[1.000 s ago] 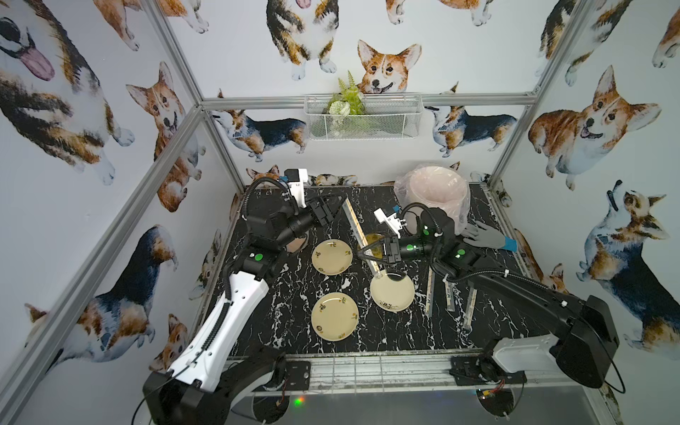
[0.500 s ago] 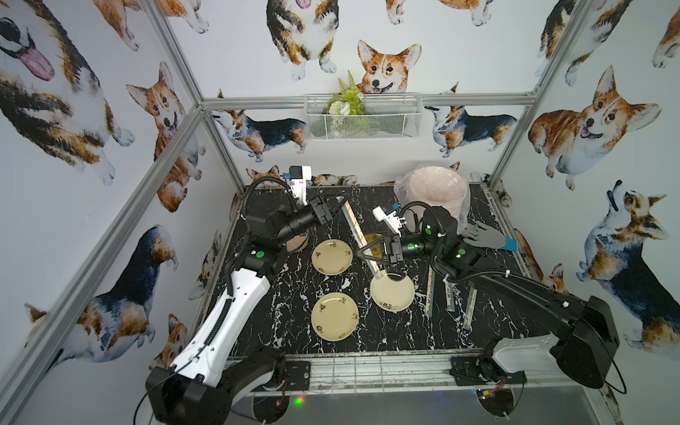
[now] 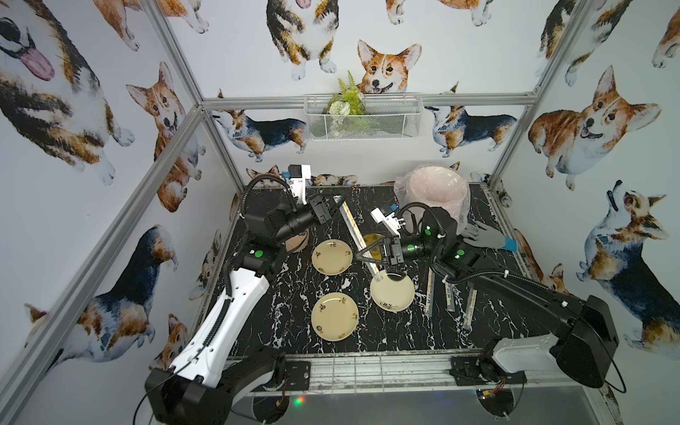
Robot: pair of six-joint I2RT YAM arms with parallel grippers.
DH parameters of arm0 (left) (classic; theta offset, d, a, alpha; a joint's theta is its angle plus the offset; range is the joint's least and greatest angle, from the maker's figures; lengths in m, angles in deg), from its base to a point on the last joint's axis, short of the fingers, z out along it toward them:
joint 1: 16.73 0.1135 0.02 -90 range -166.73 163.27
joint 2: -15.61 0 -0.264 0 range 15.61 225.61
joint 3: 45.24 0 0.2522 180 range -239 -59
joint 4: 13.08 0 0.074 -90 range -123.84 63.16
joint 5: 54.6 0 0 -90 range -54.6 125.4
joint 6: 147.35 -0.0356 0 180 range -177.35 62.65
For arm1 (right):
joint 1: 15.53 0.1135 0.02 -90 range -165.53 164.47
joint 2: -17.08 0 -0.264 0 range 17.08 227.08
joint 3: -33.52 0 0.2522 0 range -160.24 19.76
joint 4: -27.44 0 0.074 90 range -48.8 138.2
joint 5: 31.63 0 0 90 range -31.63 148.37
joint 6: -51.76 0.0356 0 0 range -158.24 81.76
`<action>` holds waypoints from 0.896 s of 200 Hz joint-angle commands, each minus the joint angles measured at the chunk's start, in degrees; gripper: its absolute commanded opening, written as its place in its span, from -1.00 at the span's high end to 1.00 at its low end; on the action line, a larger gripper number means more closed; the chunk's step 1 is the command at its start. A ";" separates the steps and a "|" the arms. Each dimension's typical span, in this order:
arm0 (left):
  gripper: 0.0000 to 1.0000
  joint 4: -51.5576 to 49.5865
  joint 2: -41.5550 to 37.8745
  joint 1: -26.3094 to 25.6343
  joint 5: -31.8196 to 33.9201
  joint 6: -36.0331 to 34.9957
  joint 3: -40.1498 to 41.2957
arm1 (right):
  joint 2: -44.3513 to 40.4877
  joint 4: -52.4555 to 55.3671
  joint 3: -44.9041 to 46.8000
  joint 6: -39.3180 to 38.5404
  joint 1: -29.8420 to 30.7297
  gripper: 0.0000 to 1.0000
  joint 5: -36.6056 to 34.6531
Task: Remove the packaging of disposable chopsticks
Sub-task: Remove the packet bag from the disposable chopsticks.
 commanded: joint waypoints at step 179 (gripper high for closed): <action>0.80 -2.28 -0.83 -0.06 0.85 -3.88 -0.90 | -0.63 2.39 -0.11 -0.35 0.35 1.00 1.22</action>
